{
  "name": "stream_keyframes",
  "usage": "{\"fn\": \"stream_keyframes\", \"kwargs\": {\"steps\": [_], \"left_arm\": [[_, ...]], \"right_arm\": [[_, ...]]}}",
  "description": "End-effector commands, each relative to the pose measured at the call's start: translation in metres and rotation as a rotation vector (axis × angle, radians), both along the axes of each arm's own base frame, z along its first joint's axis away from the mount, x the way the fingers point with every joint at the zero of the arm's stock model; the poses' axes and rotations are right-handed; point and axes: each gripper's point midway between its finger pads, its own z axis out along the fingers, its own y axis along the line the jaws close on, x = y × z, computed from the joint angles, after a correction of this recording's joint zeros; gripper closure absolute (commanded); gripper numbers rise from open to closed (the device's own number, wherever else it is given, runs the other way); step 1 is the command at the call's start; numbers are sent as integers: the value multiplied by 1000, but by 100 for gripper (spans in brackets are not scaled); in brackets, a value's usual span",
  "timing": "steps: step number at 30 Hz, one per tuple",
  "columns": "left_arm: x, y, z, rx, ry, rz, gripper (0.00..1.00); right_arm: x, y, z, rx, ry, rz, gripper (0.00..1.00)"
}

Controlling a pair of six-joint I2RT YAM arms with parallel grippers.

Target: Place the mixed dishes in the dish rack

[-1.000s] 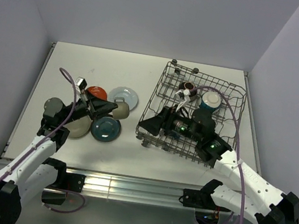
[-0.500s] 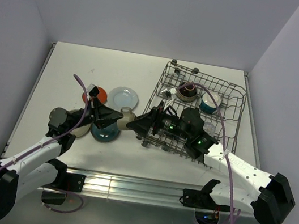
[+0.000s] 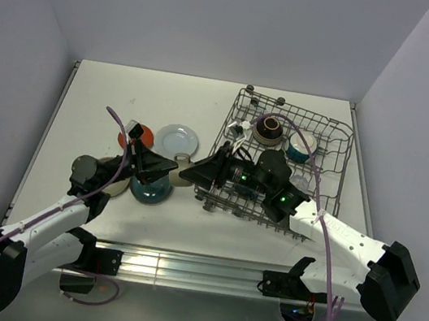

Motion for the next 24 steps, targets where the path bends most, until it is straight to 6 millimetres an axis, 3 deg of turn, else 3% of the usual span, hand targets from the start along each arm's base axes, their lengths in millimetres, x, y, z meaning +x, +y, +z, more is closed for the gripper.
{"fn": "stream_keyframes", "kwargs": {"steps": [1, 2, 3, 5, 6, 7, 8, 10, 11, 12, 13, 14, 15, 16, 19, 20, 21, 22, 24], "left_arm": [[-11, 4, 29, -104, -6, -46, 100], [-11, 5, 29, -110, -11, -46, 100], [-10, 4, 30, -109, -13, -51, 91], [-10, 3, 31, -106, -40, -53, 56], [-9, 1, 34, -85, -66, -67, 32], [-4, -3, 26, -34, -66, -64, 19], [-2, -4, 22, 3, -73, -67, 16], [6, -3, 21, 78, -140, -16, 14], [21, -1, 0, 157, -27, 17, 14], [25, 3, 11, 190, -65, 63, 13], [33, 7, 2, 275, -123, 115, 12], [42, 18, -23, 371, 9, 156, 12], [48, 24, -14, 417, -17, 203, 11], [60, 34, -22, 499, -50, 282, 11], [78, 65, -53, 714, 70, 430, 11], [83, 74, -62, 773, 110, 464, 12], [80, 83, -72, 850, 159, 484, 12], [87, 98, -81, 916, 195, 561, 13], [88, 108, -90, 974, 228, 593, 14]], "right_arm": [[-7, 9, 29, 82, -44, 61, 83], [-8, 10, 28, 80, -39, 69, 99], [-8, 9, 28, 79, -43, 70, 100], [-8, 6, 25, 57, -35, 48, 100], [-5, 4, 22, 36, -43, 22, 100], [3, -1, 11, -16, -13, -32, 100], [4, -6, 12, -33, -17, -60, 100], [17, -19, -9, -146, 10, -160, 100], [19, -26, -11, -174, 11, -194, 100], [23, -33, -17, -217, 10, -231, 100], [24, -43, -32, -298, 49, -268, 100], [35, -56, -36, -339, 49, -358, 100], [37, -64, -42, -381, 50, -392, 100], [44, -83, -52, -453, 70, -483, 100], [47, -122, -71, -621, 125, -628, 100], [57, -141, -77, -682, 140, -740, 100], [53, -157, -84, -763, 167, -776, 100], [53, -165, -93, -819, 186, -806, 100], [56, -181, -99, -875, 208, -886, 100]]}}
